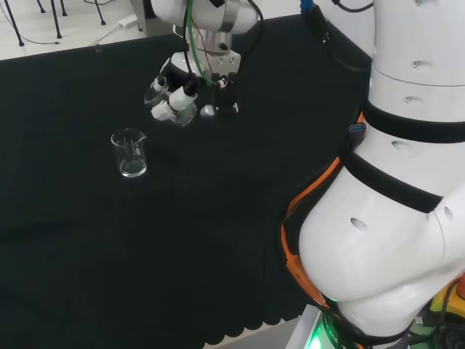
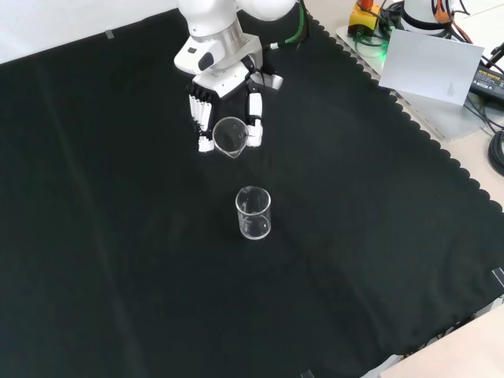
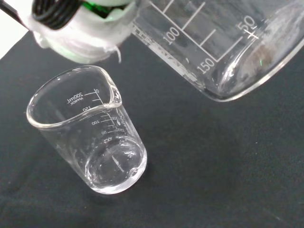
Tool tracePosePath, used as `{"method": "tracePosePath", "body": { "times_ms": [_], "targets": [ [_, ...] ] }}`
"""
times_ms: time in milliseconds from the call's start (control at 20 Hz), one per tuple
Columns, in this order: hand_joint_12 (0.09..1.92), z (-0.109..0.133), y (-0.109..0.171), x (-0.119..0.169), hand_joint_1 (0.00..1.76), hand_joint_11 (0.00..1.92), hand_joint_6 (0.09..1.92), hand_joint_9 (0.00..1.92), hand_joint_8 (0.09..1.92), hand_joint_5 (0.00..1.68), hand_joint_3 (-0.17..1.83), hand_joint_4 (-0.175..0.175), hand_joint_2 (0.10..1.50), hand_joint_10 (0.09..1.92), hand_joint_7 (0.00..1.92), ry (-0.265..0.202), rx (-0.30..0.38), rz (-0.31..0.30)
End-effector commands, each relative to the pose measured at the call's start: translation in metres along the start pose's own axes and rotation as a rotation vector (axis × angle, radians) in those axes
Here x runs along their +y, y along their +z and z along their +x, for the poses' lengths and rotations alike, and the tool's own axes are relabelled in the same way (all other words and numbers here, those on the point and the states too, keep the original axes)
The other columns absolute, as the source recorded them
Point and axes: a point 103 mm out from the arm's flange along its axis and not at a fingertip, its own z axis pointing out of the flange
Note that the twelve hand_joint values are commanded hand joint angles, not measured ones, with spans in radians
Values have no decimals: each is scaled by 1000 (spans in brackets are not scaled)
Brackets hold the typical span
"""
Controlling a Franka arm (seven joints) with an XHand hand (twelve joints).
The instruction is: Place the beaker back on the table.
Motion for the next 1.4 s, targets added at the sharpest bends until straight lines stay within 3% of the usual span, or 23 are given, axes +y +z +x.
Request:
{"method": "tracePosePath", "body": {
  "times_ms": [50, 900, 1400],
  "targets": [
    [833, -15, 17, -4, 1172, 1186, 87, 1495, 87, 1507, -175, 50, 1026, 354, 1676, -29, 99, -40],
    [838, -37, 60, -10, 1174, 1170, 95, 1481, 87, 1501, -175, 39, 1026, 365, 1677, -31, 292, -87],
    [847, -39, 81, -3, 1175, 1168, 97, 1455, 87, 1500, -175, 26, 1026, 352, 1667, -31, 328, -127]
  ]
}}
